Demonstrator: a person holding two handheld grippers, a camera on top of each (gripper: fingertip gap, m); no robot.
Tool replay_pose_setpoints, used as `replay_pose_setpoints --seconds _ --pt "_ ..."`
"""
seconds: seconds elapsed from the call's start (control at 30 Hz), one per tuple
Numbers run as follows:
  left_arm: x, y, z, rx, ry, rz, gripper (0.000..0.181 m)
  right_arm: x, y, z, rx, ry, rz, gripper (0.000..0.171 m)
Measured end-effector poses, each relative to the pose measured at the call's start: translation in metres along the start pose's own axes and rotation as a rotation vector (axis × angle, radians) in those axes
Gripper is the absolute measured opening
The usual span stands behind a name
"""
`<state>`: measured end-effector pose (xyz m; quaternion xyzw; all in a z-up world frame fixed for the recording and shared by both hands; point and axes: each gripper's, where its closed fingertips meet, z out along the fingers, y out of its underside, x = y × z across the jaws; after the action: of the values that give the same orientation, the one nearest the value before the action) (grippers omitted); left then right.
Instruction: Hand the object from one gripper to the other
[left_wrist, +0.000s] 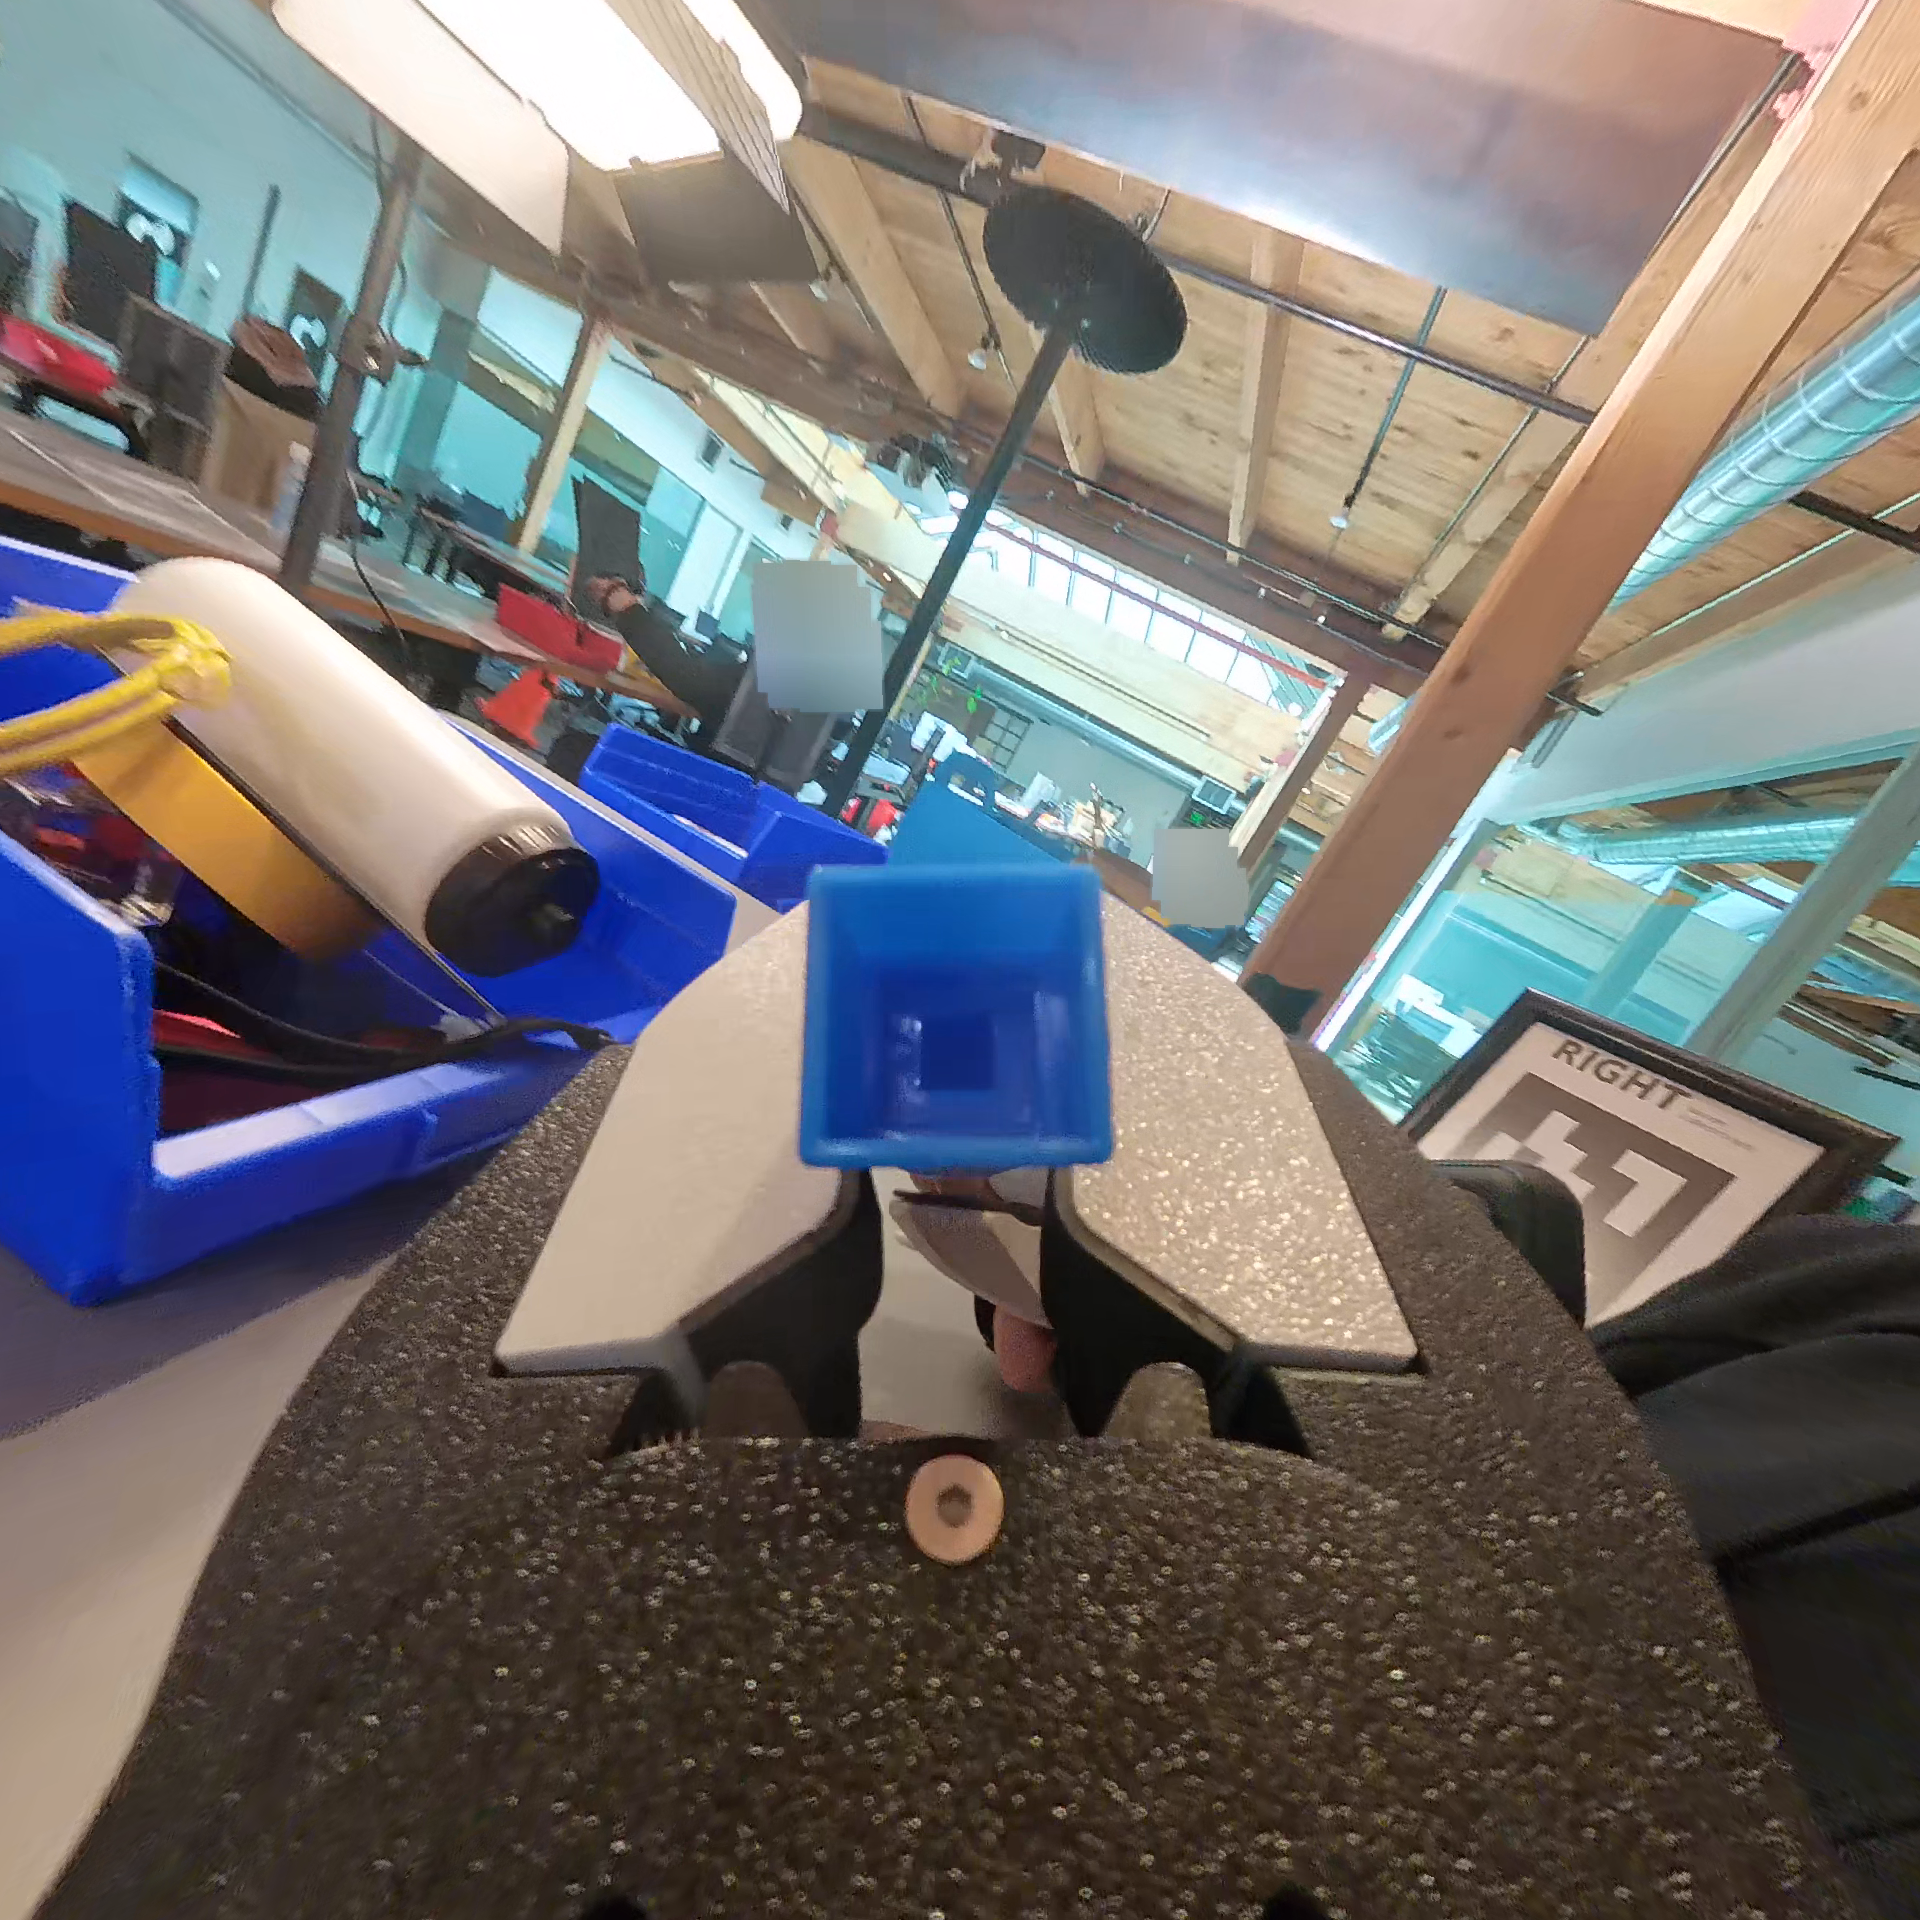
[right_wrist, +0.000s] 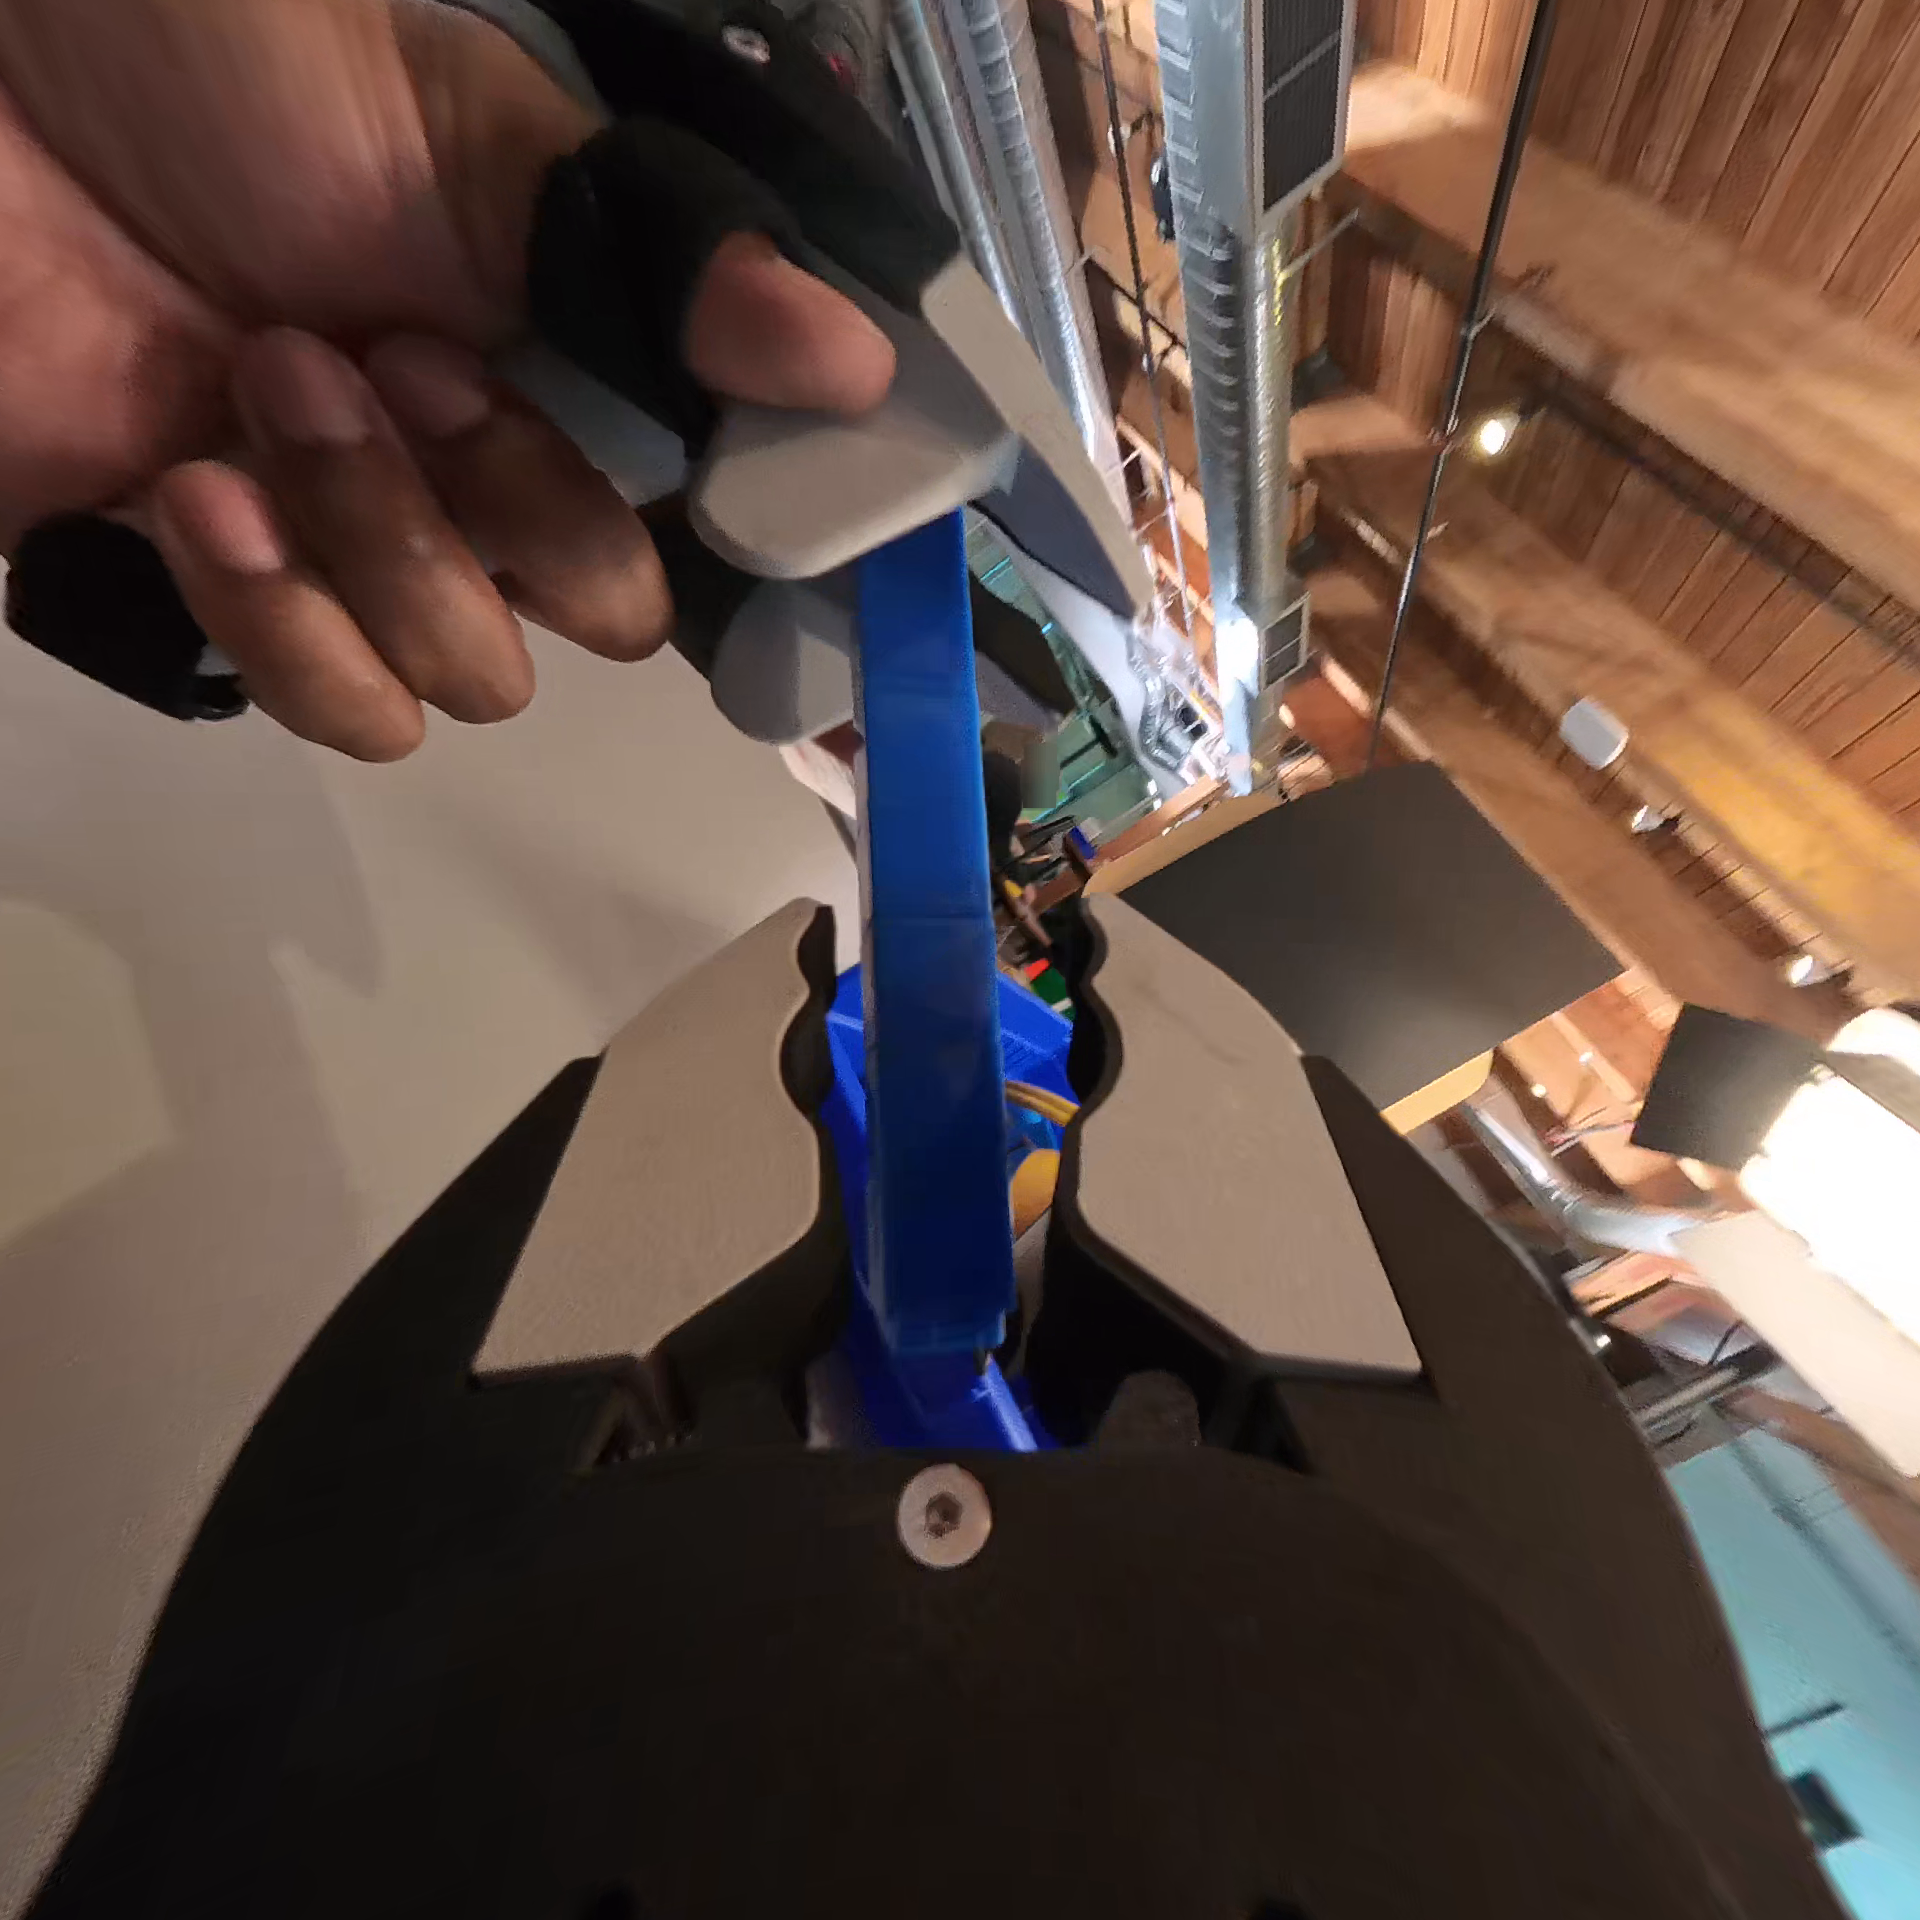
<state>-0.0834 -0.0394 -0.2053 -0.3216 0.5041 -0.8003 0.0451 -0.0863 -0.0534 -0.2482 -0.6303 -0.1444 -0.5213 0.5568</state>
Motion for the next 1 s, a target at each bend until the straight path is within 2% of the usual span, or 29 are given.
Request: replay_pose_setpoints --seconds 0.17,0.3,0.47,0.6,0.73,0.87,0.93,0.97,1.0 --pt "0.005 0.013 0.004 -0.069 0.063 -0.068 0.037 -0.003 0.000 -0.002 0.017 -0.026 0.004 0.025" --pt "0.016 0.017 0.005 -0.128 0.123 0.033 0.037 -0.004 0.002 -0.003 0.024 -0.083 0.122 0.023" --pt "0.021 0.030 0.003 -0.193 0.179 0.253 0.071 0.014 0.000 -0.011 0.124 -0.161 0.488 0.023" --pt "0.019 0.027 -0.001 -0.151 0.219 0.309 0.074 0.025 -0.011 -0.022 0.276 -0.309 0.852 0.023" --pt "0.031 0.022 -0.002 -0.065 0.310 0.244 0.068 0.024 -0.025 -0.028 0.399 -0.472 1.107 0.023" --pt "0.040 0.035 0.004 -0.096 0.333 0.282 0.065 0.001 -0.034 -0.026 0.376 -0.642 1.199 0.022" --pt "0.042 0.042 0.006 -0.122 0.329 0.335 0.047 -0.011 -0.034 -0.023 0.325 -0.683 1.186 0.022" --pt "0.044 0.044 0.005 -0.124 0.331 0.362 0.029 -0.017 -0.034 -0.021 0.301 -0.696 1.173 0.022" --pt "0.042 0.045 0.005 -0.127 0.316 0.381 0.024 -0.021 -0.034 -0.021 0.287 -0.702 1.152 0.022"
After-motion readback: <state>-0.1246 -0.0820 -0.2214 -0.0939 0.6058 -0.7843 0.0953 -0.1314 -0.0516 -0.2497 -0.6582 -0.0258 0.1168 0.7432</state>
